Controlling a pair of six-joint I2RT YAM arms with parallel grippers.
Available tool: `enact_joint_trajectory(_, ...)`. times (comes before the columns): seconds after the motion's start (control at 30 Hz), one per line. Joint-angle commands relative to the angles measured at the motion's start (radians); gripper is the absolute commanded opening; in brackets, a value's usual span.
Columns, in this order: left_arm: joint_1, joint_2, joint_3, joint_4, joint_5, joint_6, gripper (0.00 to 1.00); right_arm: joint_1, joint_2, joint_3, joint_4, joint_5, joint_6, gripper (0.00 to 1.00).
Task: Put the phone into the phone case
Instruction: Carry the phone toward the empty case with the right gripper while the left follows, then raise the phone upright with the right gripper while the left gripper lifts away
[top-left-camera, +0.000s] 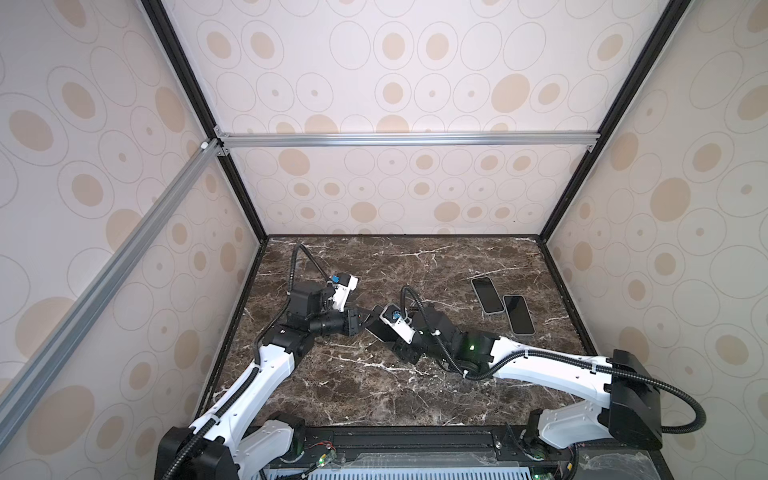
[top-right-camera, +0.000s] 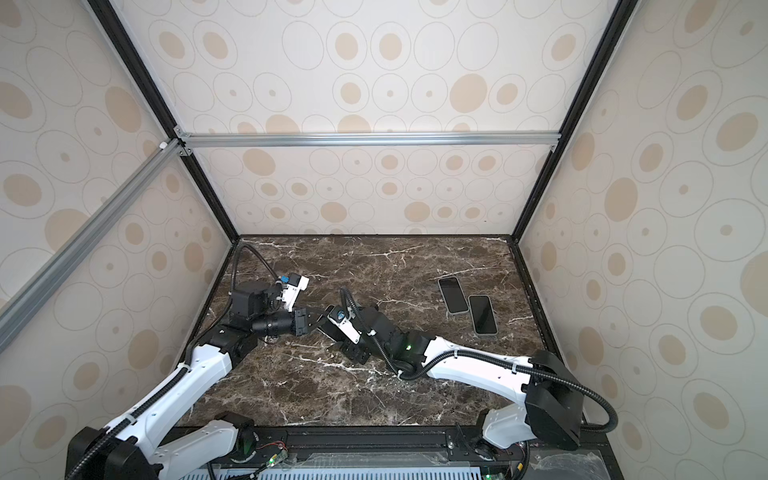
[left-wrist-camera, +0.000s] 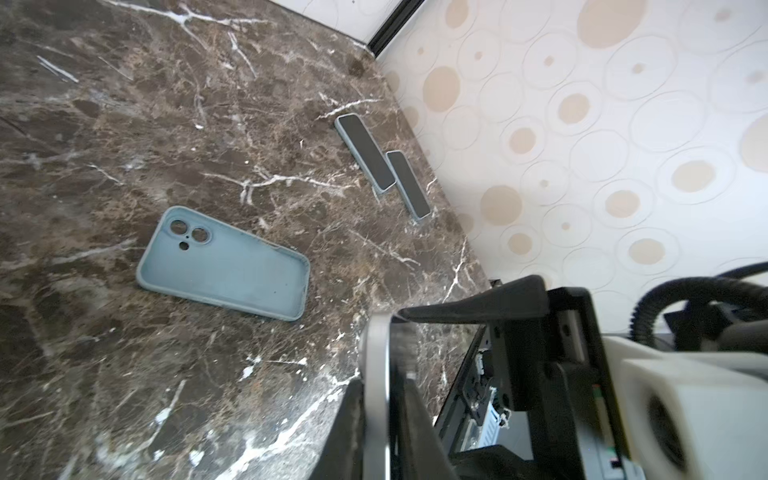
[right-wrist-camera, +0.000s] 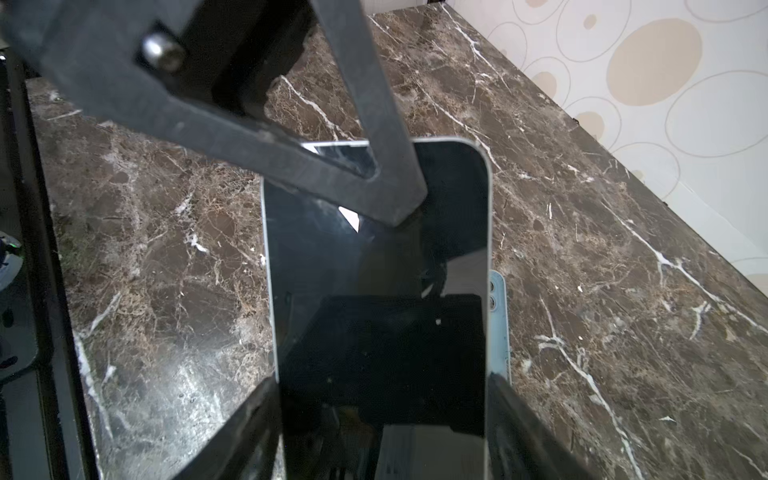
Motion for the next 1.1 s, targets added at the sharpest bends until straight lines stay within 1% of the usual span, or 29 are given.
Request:
enact_joint_trajectory(0.0,-0.007,-0.022,-0.004,0.029,0.04,-0.02,0.07,-0.003,-0.034,-0.004,0.059,-0.026,-0.031,0.5)
enact_joint_trajectory(0.07,-0.007,-0.027,-0.003,0.012,0.033,-0.014,0.02,-0.004,-0.038,-0.003,0.062,-0.022,-0.032,0.5)
enact_joint_trajectory(0.13,-0.008,-0.033,0.0,0.006,0.029,-0.02,0.0,-0.002,-0.046,0.001,0.063,-0.019,-0.031,0.51)
enact_joint_trajectory(0.27,-0.009,-0.059,0.009,0.019,-0.018,-0.062,0.0,-0.003,-0.068,0.012,0.076,-0.001,-0.01,0.62)
enact_joint_trajectory(0.3,-0.008,-0.069,0.003,0.039,-0.028,-0.084,0.0,-0.004,-0.075,0.016,0.076,-0.002,-0.002,0.71)
enact_joint_trajectory(0.33,-0.008,-0.082,-0.006,0.069,-0.041,-0.116,0.0,-0.003,-0.081,0.019,0.074,-0.001,0.014,0.84)
enact_joint_trajectory(0.37,-0.009,-0.098,-0.018,0.101,-0.049,-0.146,0.0,-0.004,-0.084,0.03,0.067,-0.006,0.025,0.9)
enact_joint_trajectory(0.43,-0.008,-0.136,-0.047,0.182,-0.066,-0.214,0.0,-0.004,-0.086,0.059,0.035,-0.02,0.05,0.95)
enact_joint_trajectory(0.53,-0.009,-0.164,-0.057,0.255,-0.096,-0.281,0.0,-0.004,-0.084,0.109,-0.024,-0.018,0.089,0.98)
enact_joint_trajectory(0.7,-0.008,-0.18,-0.009,0.284,-0.14,-0.317,0.0,-0.025,-0.149,0.114,-0.032,-0.028,0.175,1.0)
enact_joint_trajectory(0.77,-0.009,-0.19,0.004,0.299,-0.16,-0.327,0.0,-0.059,-0.199,0.096,-0.02,-0.063,0.231,0.99)
enact_joint_trajectory(0.87,-0.009,-0.206,0.011,0.364,-0.176,-0.369,0.0,-0.125,-0.281,0.058,0.0,-0.116,0.328,0.99)
enact_joint_trajectory(0.9,-0.009,-0.207,0.01,0.391,-0.177,-0.385,0.0,-0.164,-0.31,0.041,0.008,-0.15,0.372,1.0)
enact_joint_trajectory(1.07,-0.008,-0.209,0.018,0.522,-0.183,-0.457,0.0,-0.323,-0.415,-0.019,0.031,-0.278,0.528,0.87)
